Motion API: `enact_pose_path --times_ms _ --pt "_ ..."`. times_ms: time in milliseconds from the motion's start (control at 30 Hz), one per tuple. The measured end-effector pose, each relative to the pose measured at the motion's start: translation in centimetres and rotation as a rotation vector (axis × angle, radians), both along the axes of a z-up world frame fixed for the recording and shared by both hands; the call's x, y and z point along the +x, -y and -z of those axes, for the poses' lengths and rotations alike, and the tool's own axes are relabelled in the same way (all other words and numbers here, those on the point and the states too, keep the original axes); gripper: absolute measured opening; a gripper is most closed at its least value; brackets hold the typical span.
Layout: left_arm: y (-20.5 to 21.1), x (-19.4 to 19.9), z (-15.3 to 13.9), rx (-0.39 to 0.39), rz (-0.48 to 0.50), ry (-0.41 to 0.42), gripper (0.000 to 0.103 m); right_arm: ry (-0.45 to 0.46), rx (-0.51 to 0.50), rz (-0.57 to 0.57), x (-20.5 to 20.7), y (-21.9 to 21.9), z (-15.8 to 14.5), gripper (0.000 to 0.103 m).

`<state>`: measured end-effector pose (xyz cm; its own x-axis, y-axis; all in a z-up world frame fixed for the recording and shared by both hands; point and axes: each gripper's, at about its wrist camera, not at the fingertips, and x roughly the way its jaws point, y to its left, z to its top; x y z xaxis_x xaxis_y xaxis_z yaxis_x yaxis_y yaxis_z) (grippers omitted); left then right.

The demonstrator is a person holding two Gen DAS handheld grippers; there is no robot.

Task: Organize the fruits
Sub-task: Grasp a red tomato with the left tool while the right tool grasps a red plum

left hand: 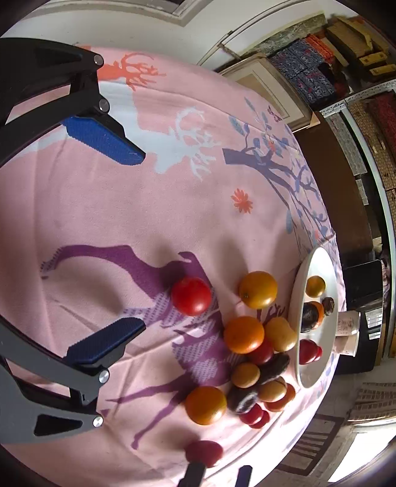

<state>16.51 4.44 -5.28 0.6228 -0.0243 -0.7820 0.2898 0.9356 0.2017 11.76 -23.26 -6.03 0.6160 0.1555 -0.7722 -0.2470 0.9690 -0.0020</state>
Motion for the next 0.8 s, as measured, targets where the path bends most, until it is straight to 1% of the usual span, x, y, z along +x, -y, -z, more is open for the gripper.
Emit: enact_pose_path --times_ms 67,133,200,233,267,300,333,367,400,433,467,500,533,567,633,667,733,800 --pt "0.4 1.1 -0.1 -0.044 0.015 -0.009 0.098 -0.002 0.013 0.017 0.3 0.2 0.1 0.099" --pt "1.0 2.3 0.1 -0.065 0.023 -0.026 0.098 -0.013 0.007 0.024 0.4 0.3 0.4 0.099" --pt "1.9 3.2 0.6 -0.061 0.051 -0.057 0.098 -0.027 0.011 0.031 0.3 0.5 0.6 0.099" --pt "2.4 3.4 0.8 -0.061 0.063 -0.065 0.098 -0.030 0.030 0.023 0.2 0.5 0.7 0.099" --pt "2.6 3.5 1.0 -0.075 0.084 -0.061 0.096 -0.031 0.052 0.012 0.2 0.6 0.6 0.099" --pt "2.8 3.6 0.9 -0.091 0.105 -0.058 0.082 -0.031 0.072 0.008 0.3 0.6 0.6 0.099" --pt "3.0 3.6 0.8 -0.119 0.145 -0.057 0.071 -0.036 0.084 0.009 0.4 0.6 0.7 0.099" --pt "3.2 3.5 0.7 -0.124 0.185 -0.040 0.046 -0.053 0.085 0.007 0.5 0.5 0.9 0.099" --pt "3.5 3.4 0.7 -0.100 0.203 -0.017 0.034 -0.065 0.085 0.001 0.7 0.4 1.1 0.096" --pt "3.9 3.1 0.8 -0.069 0.230 0.006 0.032 -0.084 0.089 -0.012 0.9 0.2 1.3 0.075" --pt "4.1 2.9 0.7 -0.050 0.247 0.022 0.029 -0.117 0.134 -0.042 1.0 0.0 1.5 0.063" --pt "4.4 2.6 0.7 -0.026 0.254 0.035 0.028 -0.140 0.181 -0.058 0.9 -0.1 1.7 0.039" --pt "4.5 2.4 0.6 -0.016 0.260 0.040 0.028 -0.132 0.166 -0.048 0.7 -0.4 1.5 0.039" --pt "4.5 2.1 0.6 -0.023 0.265 0.038 0.028 -0.118 0.135 -0.054 0.5 -0.9 1.4 0.039" --pt "4.4 1.8 -0.1 -0.056 0.280 0.030 0.028 -0.087 0.132 -0.080 0.0 -1.2 0.8 0.039" --pt "4.4 1.6 -0.7 -0.066 0.292 0.046 0.027 -0.065 0.130 -0.084 -0.2 -1.2 0.2 0.039" --pt "4.6 1.6 -2.3 -0.055 0.294 0.101 0.027 0.001 0.110 -0.081 -0.3 -0.9 -1.3 0.039" --pt "5.0 2.8 -4.3 -0.087 0.282 0.124 0.027 0.071 0.088 -0.065 0.5 -0.3 -3.0 0.039"
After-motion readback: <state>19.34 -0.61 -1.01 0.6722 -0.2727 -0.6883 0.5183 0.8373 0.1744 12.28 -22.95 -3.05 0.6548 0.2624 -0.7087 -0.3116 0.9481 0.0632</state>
